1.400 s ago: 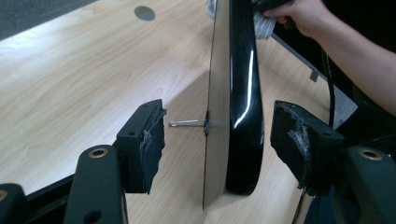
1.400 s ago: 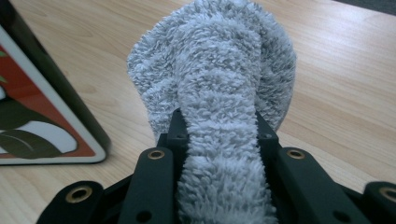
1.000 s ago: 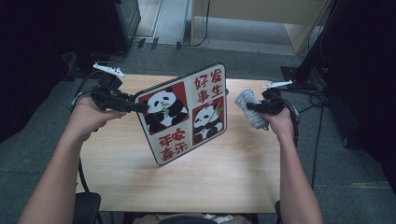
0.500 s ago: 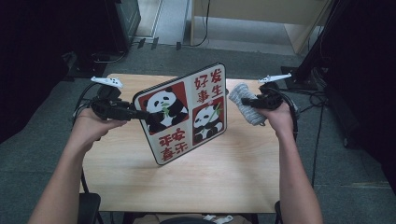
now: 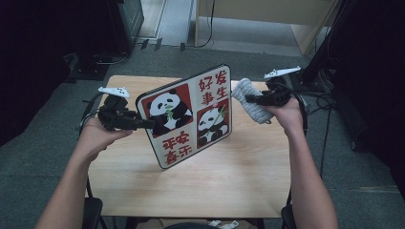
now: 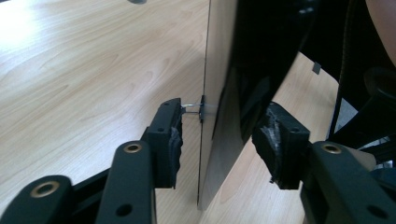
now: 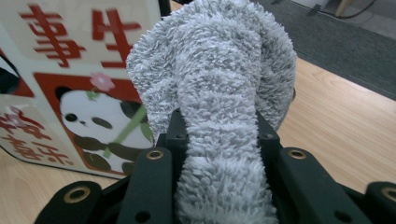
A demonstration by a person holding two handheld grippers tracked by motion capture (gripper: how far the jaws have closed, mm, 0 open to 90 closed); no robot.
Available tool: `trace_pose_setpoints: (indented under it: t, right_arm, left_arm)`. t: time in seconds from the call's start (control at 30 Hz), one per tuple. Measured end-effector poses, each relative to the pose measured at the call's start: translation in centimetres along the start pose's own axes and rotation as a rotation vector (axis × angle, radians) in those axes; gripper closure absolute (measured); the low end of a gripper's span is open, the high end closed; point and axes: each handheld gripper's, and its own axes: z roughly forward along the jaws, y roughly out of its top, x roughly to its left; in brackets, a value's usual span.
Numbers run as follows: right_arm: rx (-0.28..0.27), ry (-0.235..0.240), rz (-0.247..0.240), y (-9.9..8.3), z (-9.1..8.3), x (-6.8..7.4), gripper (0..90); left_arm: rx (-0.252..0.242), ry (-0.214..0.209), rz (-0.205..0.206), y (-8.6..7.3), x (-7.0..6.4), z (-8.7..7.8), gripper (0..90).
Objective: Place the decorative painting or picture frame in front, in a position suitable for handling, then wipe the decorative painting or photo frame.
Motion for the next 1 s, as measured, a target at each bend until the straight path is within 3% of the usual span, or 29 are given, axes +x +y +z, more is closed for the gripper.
trace_pose_setpoints:
  t: [0.23,0.47,0.53,0.83,1.0]
  right_arm:
    - [0.000,0.004,-0.046,1.9,-0.5,0.7,68.5]
    - [-0.014,0.006,-0.073,3.9,-1.3,1.5,68.2]
    - [-0.019,0.010,-0.073,4.2,-1.5,1.6,68.2]
    - [-0.051,0.022,-0.098,6.8,-2.5,2.8,68.0]
    - [-0.055,0.026,-0.140,8.6,-2.5,4.1,67.6]
  left_arm:
    - [-0.023,-0.018,0.008,-0.2,0.0,0.5,61.5]
    - [-0.049,-0.002,-0.006,-0.4,0.2,0.5,66.6]
    - [-0.055,-0.023,-0.013,-0.5,0.4,0.5,68.0]
    - [-0.048,-0.045,-0.014,-0.4,0.4,1.1,70.1]
    - [-0.057,-0.057,-0.014,-0.3,0.5,1.2,75.9]
